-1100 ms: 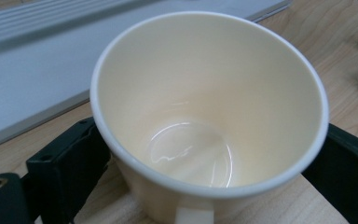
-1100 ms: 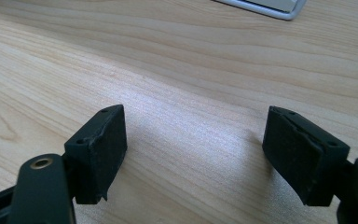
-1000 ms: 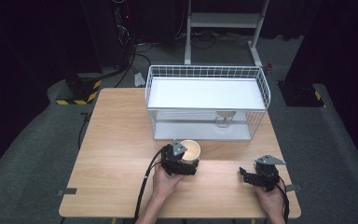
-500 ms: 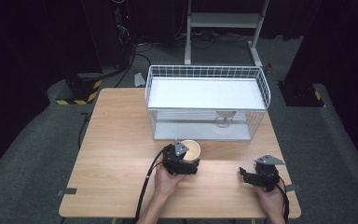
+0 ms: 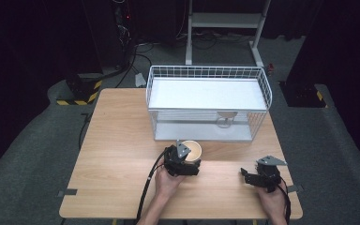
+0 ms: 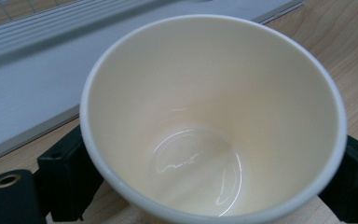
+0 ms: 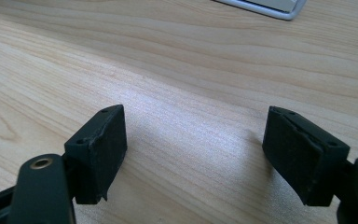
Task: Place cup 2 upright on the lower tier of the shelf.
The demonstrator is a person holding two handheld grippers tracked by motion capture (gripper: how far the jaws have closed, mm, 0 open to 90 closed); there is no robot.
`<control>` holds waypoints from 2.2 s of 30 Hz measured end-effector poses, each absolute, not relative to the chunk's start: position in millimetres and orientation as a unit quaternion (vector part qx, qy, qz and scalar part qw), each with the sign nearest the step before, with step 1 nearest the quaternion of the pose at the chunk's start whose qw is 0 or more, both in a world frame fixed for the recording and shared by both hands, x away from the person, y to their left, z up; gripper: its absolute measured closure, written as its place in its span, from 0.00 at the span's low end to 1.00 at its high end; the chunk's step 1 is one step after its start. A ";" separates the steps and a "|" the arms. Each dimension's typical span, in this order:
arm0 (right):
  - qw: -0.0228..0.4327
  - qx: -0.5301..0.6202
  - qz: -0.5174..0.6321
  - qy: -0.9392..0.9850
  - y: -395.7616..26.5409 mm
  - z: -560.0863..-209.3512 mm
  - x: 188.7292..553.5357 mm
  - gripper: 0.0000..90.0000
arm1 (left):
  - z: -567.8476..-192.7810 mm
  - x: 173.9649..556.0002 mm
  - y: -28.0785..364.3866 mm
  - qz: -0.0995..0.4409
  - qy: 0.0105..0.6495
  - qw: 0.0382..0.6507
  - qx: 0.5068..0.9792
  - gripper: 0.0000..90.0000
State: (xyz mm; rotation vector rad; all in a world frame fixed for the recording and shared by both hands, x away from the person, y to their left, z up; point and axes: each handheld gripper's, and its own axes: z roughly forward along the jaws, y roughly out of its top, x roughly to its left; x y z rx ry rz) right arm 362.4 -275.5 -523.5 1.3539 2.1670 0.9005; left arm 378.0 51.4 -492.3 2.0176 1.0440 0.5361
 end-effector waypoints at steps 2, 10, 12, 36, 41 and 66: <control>0.214 0.488 0.325 0.781 -275.5 -523.5 362.4 0.24 | -492.1 377.8 51.8 0.211 0.411 0.393 0.795 0.10; 0.215 0.488 0.325 0.781 -275.5 -523.5 362.5 0.24 | -489.9 377.6 55.2 0.214 0.414 0.391 0.794 0.10; 0.214 0.488 0.325 0.781 -275.5 -523.5 362.4 0.24 | -489.1 377.1 56.1 0.215 0.412 0.392 0.794 0.10; 0.214 0.488 0.325 0.781 -275.5 -523.5 362.4 0.24 | -472.7 384.2 57.2 0.211 0.410 0.401 0.792 0.11; 0.214 0.488 0.325 0.781 -275.5 -523.5 362.4 0.24 | -468.3 387.8 57.1 0.211 0.410 0.401 0.791 0.11; 0.214 0.491 0.324 0.780 -275.6 -523.7 362.9 0.23 | -455.2 421.0 55.2 0.204 0.427 0.401 0.784 0.11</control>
